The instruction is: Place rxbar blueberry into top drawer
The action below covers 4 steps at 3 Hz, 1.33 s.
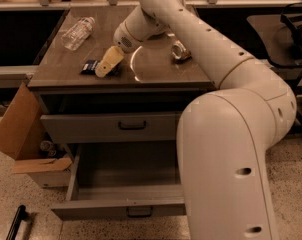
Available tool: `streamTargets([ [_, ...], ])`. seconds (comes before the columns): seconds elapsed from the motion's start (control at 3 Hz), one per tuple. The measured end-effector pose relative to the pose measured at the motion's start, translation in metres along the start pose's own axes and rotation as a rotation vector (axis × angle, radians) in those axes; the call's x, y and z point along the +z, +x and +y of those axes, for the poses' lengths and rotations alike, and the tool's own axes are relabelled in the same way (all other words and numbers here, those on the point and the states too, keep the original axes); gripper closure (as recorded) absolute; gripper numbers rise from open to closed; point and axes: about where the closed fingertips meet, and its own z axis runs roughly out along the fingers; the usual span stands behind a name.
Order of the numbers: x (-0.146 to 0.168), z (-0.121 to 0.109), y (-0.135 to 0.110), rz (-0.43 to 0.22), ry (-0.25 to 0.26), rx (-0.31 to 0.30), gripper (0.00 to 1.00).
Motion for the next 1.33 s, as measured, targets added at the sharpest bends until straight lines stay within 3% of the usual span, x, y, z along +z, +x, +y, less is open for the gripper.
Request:
streamTargets([
  [0.33, 0.012, 0.006, -0.007, 0.016, -0.001, -0.004, 0.00],
  [0.67, 0.021, 0.013, -0.008, 0.026, -0.008, -0.001, 0.18],
  [1.0, 0.024, 0.017, -0.009, 0.029, -0.004, 0.002, 0.50],
  [1.33, 0.021, 0.018, -0.010, 0.027, 0.007, 0.004, 0.73],
])
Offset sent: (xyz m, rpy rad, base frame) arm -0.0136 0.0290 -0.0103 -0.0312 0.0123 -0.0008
